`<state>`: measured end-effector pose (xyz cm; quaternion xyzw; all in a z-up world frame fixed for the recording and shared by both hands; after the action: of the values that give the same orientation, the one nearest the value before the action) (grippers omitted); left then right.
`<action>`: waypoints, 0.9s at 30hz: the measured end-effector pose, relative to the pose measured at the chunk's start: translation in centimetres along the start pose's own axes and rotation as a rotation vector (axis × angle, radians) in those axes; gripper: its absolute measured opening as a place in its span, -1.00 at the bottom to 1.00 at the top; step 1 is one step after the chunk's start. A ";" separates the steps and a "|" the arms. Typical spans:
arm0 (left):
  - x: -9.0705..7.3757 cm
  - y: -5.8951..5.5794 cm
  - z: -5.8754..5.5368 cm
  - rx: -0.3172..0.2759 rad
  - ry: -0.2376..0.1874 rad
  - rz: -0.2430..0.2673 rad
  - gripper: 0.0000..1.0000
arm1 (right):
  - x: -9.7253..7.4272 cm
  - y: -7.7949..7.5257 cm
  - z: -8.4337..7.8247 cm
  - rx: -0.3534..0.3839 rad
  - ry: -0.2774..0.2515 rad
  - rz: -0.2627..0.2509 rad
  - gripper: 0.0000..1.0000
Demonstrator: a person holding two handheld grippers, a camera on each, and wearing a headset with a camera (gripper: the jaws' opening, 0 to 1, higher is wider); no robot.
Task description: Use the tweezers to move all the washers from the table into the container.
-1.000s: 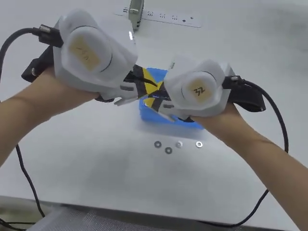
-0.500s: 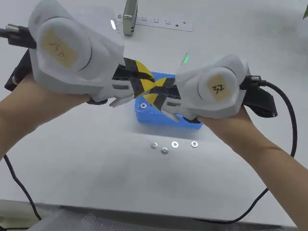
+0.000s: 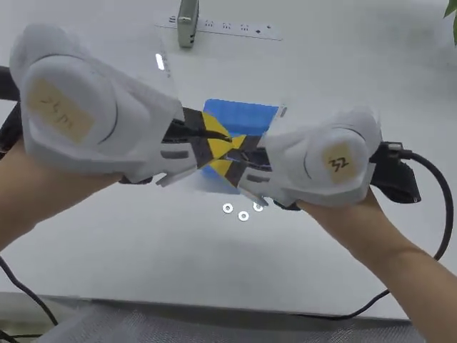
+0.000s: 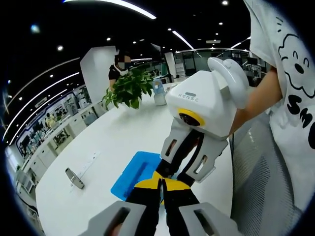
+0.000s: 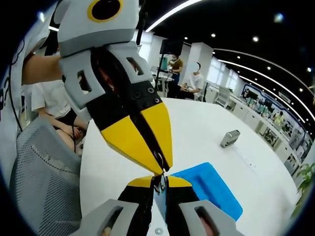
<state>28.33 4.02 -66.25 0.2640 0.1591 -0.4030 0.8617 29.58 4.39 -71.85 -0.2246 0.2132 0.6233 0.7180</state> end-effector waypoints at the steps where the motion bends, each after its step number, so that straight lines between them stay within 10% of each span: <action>1: 0.1 -0.3 -0.2 0.001 0.005 -0.006 -1.00 | 0.0 0.1 -0.2 0.006 0.003 0.003 -0.91; 18: 2.2 -2.3 -3.3 -0.077 0.073 -0.030 -1.00 | 1.9 1.2 -4.1 0.096 0.063 0.046 -0.89; 27: 2.4 -2.0 -3.1 -0.109 0.070 -0.041 -1.00 | 1.7 1.0 -4.0 0.136 0.049 0.058 -0.89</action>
<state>28.04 3.26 -70.54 0.2275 0.2163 -0.4020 0.8602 28.70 3.53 -76.19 -0.1843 0.2789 0.6222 0.7079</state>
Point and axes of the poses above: the centre of the closed fingertips' face, and the gripper's own axes: x roughly forward along the fingers, y roughly to its left, z roughly out of its top, the point moved 2 cm from there along -x, roughly backward along the fingers, and after that the axes turned 12 degrees about z, right-handed, at the moved point
